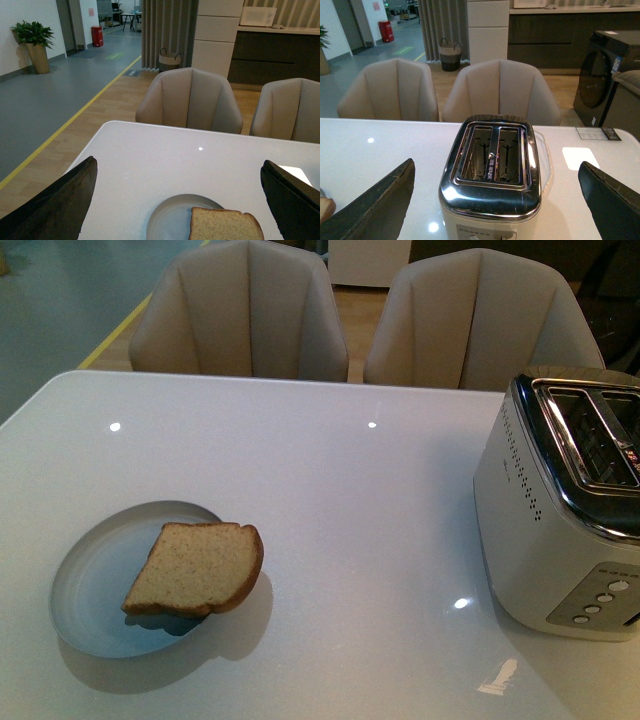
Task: Left arm holds plate, right arm toasts bread
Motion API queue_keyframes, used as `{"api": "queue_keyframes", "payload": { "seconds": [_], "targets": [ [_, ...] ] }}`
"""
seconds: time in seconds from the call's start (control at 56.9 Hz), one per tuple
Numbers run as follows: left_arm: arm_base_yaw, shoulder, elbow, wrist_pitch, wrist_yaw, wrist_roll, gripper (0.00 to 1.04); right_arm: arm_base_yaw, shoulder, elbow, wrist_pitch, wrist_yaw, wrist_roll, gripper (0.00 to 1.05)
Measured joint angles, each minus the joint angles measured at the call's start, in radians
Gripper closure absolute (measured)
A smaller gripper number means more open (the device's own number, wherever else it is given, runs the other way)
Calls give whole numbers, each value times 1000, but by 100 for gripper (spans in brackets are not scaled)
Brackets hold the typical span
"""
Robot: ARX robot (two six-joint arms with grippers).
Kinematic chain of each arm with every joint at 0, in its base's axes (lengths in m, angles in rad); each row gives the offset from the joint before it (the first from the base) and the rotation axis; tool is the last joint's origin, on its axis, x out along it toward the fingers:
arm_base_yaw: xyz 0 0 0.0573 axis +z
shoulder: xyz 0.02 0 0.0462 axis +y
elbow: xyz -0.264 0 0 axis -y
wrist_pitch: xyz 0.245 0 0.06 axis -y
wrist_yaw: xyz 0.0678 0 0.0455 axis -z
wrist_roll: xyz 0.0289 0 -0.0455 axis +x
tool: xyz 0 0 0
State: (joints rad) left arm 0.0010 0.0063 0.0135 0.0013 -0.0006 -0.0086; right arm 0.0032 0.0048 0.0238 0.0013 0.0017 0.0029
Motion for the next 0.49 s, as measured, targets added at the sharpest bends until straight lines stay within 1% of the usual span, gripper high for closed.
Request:
{"api": "queue_keyframes", "payload": {
  "seconds": [0.492],
  "targets": [
    [0,0,0,0,0,0,7,0,0,0,0,0,0,9]
  ]
}}
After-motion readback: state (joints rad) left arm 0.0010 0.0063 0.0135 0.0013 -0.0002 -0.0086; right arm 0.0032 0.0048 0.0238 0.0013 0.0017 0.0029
